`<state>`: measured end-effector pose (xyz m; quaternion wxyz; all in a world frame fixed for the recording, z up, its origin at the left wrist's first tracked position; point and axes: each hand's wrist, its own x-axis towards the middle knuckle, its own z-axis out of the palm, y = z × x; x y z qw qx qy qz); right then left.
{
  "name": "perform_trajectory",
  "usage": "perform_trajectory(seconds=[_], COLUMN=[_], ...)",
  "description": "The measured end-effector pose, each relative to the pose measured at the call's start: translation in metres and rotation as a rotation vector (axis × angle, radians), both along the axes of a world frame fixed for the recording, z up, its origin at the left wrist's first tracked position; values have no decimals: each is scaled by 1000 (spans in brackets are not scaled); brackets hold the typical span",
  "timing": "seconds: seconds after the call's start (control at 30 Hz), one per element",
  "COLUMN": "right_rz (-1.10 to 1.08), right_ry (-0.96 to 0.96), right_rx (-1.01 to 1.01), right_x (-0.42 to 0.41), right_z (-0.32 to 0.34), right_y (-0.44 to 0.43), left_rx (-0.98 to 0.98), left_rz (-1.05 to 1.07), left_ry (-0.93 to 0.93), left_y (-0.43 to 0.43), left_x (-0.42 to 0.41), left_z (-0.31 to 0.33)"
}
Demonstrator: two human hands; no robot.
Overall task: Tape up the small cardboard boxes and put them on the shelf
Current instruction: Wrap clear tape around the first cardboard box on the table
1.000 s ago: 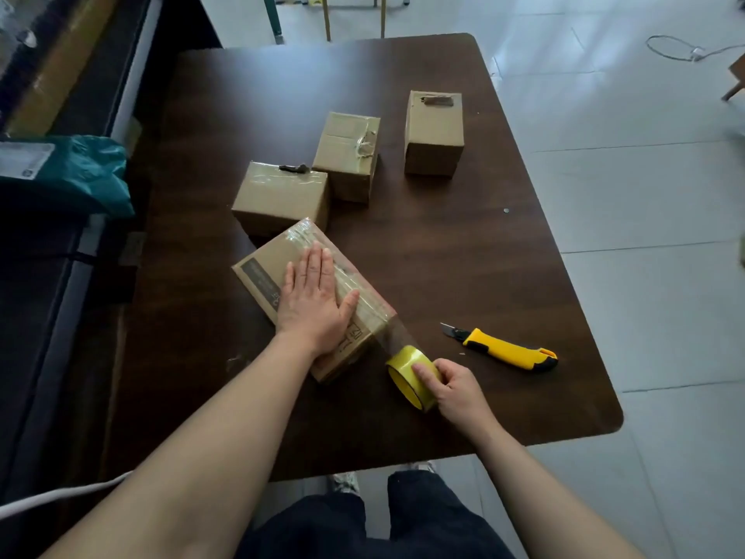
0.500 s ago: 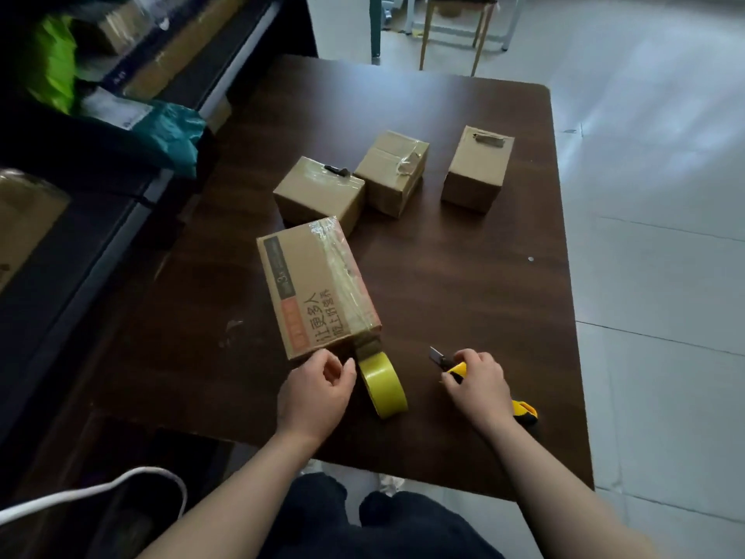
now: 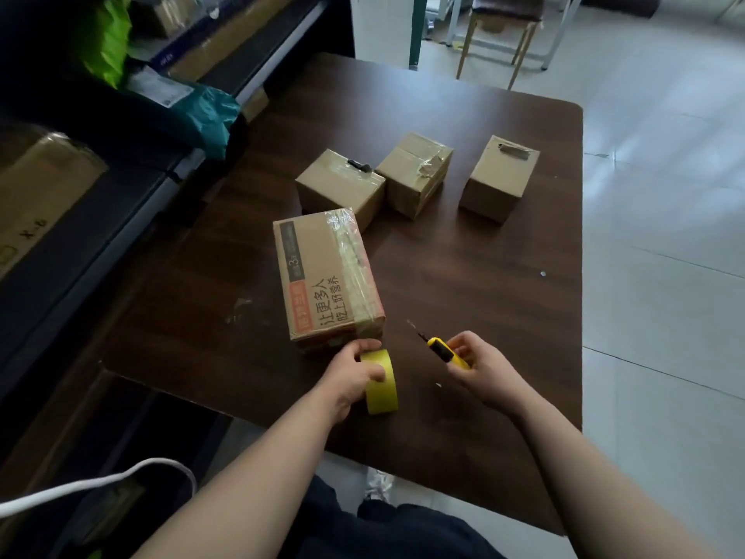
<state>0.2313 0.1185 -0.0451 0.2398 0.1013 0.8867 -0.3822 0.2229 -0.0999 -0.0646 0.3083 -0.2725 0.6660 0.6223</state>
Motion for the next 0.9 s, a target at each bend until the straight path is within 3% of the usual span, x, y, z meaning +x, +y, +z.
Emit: perform_trajectory(seconds=[0.17, 0.43, 0.53, 0.9], right_rz=[102, 432, 508, 77], right_ry=[127, 249, 138, -77], right_rx=[48, 491, 646, 464], right_x=[-10, -20, -26, -9], right_z=[38, 48, 30, -31], right_y=[-10, -40, -43, -25], left_rx=[-51, -137, -137, -313], left_rz=[82, 21, 7, 17], left_ry=[13, 111, 144, 139], left_y=[-1, -5, -8, -18], left_x=[-2, -9, -11, -6], left_z=[-3, -2, 3, 1])
